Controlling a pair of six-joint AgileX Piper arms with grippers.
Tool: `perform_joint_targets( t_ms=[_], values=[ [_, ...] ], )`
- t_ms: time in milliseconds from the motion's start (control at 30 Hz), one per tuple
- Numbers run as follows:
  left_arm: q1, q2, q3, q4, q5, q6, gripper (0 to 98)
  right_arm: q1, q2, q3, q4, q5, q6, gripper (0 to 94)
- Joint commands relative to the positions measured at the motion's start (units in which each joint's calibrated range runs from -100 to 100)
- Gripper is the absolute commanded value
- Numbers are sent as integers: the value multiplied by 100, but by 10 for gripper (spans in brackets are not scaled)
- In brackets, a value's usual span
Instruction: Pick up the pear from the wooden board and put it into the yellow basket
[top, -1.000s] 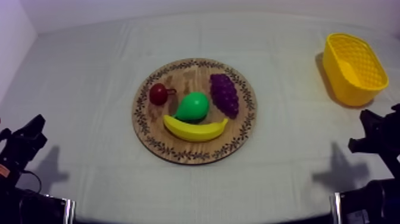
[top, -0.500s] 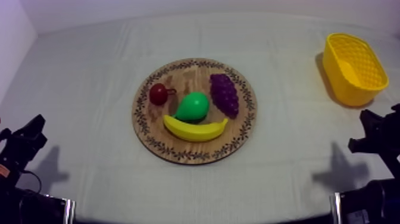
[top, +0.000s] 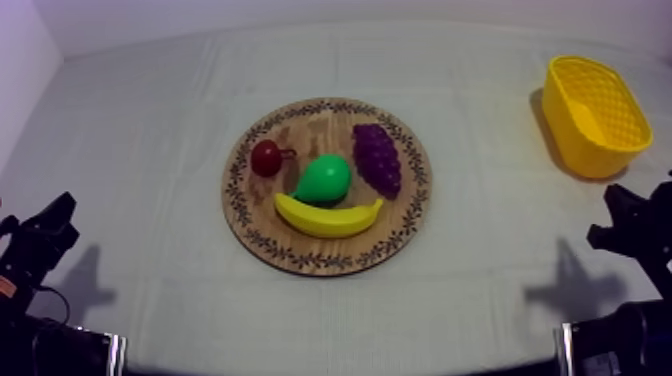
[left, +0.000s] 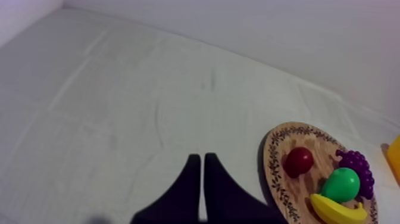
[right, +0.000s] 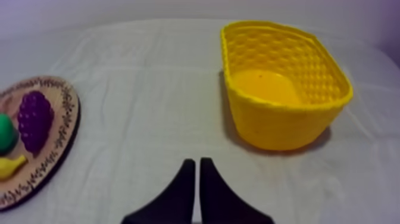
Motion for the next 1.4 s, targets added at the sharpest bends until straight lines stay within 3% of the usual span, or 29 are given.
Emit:
perform_joint_targets(
  t_ms=[0,433,733,900,1100,1367],
  values=[
    [1,0,2,-2,1,1,1,1,-5,1,1,-2,-55,4],
    [1,0,2,-2,1,1,1,-4,-5,-162,31,75,-28,4],
    [1,0,2,-2,1,0,1,-398,158,-1797,-447,742,373,3],
    [1,0,2,-2,1,-1,1,-858,1038,-3058,-485,1010,353,3],
    [1,0,2,-2,1,-1,1,-1426,2610,-4649,-235,1098,60,3],
    [1,0,2,-2,1,-2,1,-2001,4882,-6386,-74,1409,171,4]
  ],
)
